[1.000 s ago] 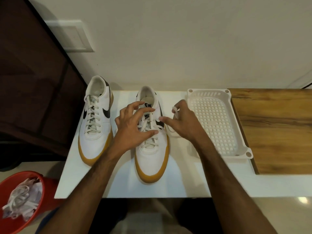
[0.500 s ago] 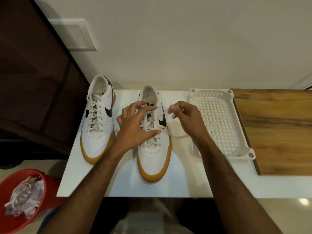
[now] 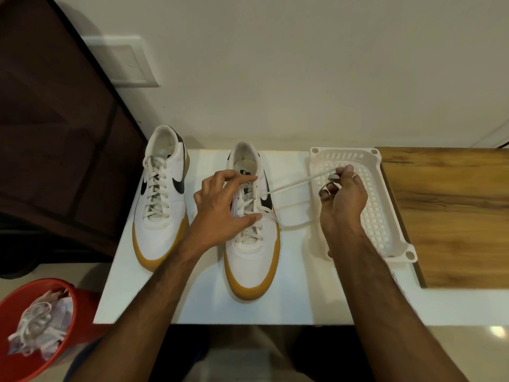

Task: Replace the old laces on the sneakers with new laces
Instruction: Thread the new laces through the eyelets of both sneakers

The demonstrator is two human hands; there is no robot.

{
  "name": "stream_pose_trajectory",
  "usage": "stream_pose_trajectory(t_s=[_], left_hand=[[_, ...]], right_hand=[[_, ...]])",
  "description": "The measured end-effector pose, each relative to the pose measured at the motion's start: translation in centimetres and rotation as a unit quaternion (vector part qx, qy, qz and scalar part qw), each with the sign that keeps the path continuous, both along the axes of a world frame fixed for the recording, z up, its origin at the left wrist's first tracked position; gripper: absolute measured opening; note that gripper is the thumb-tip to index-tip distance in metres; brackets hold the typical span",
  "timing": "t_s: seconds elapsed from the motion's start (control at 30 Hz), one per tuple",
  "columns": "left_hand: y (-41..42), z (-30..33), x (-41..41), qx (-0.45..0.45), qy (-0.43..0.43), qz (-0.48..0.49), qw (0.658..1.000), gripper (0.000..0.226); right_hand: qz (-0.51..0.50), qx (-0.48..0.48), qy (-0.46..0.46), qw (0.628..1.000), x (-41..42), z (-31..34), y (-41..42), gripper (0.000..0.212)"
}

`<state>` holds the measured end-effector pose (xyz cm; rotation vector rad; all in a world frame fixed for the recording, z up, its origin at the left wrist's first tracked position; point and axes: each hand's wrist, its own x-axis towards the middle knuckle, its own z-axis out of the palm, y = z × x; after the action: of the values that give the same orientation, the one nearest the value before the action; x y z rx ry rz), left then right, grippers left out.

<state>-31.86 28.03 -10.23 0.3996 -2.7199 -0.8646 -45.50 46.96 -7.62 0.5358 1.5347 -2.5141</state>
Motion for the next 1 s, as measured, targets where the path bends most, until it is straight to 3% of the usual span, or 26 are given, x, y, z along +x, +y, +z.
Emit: stream_pose_trajectory(t_s=[0.1, 0.2, 0.27, 0.3, 0.4, 0.53, 0.67, 0.77, 0.83, 1.0], left_hand=[[-0.9, 0.2, 0.6, 0.067, 0.019, -0.021, 0.997, 0.063], [-1.4, 0.5, 0.9, 0.067, 0.038, -0.012, 0.997, 0.048], [-1.2, 0.4, 0.6, 0.047, 0.04, -0.01, 0.998, 0.039], [-1.1, 0.3, 0.5, 0.049, 0.046, -0.011, 0.998, 0.035], [-1.1, 0.3, 0.1, 0.093, 0.082, 0.0, 0.992, 0.018], [-1.7, 1.0, 0.3, 0.112, 0.079, -0.01, 0.99, 0.028], [-2.2, 0.5, 0.2, 0.056, 0.095, -0.053, 0.993, 0.03], [-2.1, 0.5, 0.2, 0.041, 0.104, -0.054, 0.992, 0.031], [-1.9, 0.5, 0.2, 0.045, 0.103, -0.055, 0.992, 0.029], [-0.2, 1.7, -0.1, 0.102, 0.127, -0.039, 0.986, 0.026]], right_hand=[[0.134, 0.184, 0.046, 0.973, 0.0, 0.3, 0.3, 0.03], [0.282, 0.403, 0.15, 0.858, 0.5, 0.0, 0.0, 0.035], [0.283, 0.526, 0.217, 0.772, 0.9, -0.5, -0.5, 0.033], [0.252, 0.551, 0.245, 0.757, 1.0, -0.7, -0.7, 0.034], [0.137, 0.546, 0.325, 0.76, 0.7, -0.2, -0.5, 0.029], [0.157, 0.579, 0.357, 0.716, 0.3, 0.3, 0.0, 0.021], [0.226, 0.485, 0.401, 0.743, 0.8, 0.5, -0.5, 0.017], [0.258, 0.327, 0.329, 0.847, 1.1, 1.7, -0.9, 0.017], [0.284, 0.248, 0.277, 0.884, 1.1, 2.1, -1.0, 0.021], [0.332, 0.249, 0.307, 0.857, 2.1, 1.8, -1.8, 0.021]])
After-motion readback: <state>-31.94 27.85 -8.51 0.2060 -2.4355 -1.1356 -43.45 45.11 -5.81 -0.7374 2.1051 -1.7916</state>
